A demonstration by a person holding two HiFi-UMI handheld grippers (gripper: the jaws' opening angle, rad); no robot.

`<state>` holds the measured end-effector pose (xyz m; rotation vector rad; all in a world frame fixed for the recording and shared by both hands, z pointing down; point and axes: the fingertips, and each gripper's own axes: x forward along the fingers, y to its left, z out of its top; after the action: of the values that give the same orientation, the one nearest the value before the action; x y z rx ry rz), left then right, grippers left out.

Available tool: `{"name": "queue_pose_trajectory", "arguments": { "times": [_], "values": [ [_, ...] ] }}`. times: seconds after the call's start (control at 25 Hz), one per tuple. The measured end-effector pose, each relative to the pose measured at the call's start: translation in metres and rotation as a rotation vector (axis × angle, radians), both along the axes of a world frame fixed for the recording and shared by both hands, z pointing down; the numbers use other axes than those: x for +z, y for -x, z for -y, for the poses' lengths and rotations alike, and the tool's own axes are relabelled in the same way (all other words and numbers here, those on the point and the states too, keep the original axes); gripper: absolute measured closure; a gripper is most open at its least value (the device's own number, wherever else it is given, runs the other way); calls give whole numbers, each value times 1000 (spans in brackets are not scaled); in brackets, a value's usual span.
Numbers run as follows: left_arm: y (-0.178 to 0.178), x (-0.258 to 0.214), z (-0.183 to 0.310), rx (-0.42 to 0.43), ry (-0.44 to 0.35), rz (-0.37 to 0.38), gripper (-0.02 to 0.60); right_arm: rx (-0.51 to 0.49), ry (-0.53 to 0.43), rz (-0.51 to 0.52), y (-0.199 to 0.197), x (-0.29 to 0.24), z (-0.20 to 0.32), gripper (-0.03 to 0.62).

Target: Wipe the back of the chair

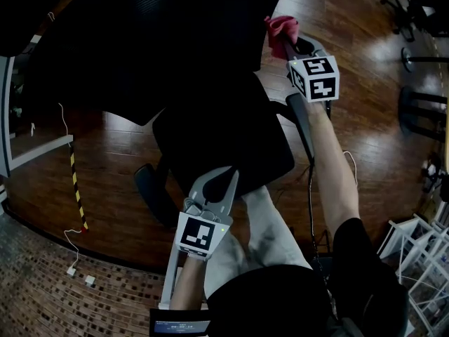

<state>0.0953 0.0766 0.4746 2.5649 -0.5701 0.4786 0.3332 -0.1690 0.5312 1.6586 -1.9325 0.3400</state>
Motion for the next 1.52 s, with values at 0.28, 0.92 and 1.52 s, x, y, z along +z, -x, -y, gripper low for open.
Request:
{"name": "queue_pose_trajectory", "arguments": {
  "times": [0.28, 0.92, 1.52],
  "values": [
    [28, 5, 1, -32, 35, 20, 588, -44, 60, -105, 39, 27, -10, 550],
    [121, 15, -11, -135, 55, 32, 588, -304, 61, -121, 246, 52, -9, 549],
    [179, 16, -9, -195, 71, 36, 588, -460, 59, -75, 383, 59, -28, 551]
  ]
}}
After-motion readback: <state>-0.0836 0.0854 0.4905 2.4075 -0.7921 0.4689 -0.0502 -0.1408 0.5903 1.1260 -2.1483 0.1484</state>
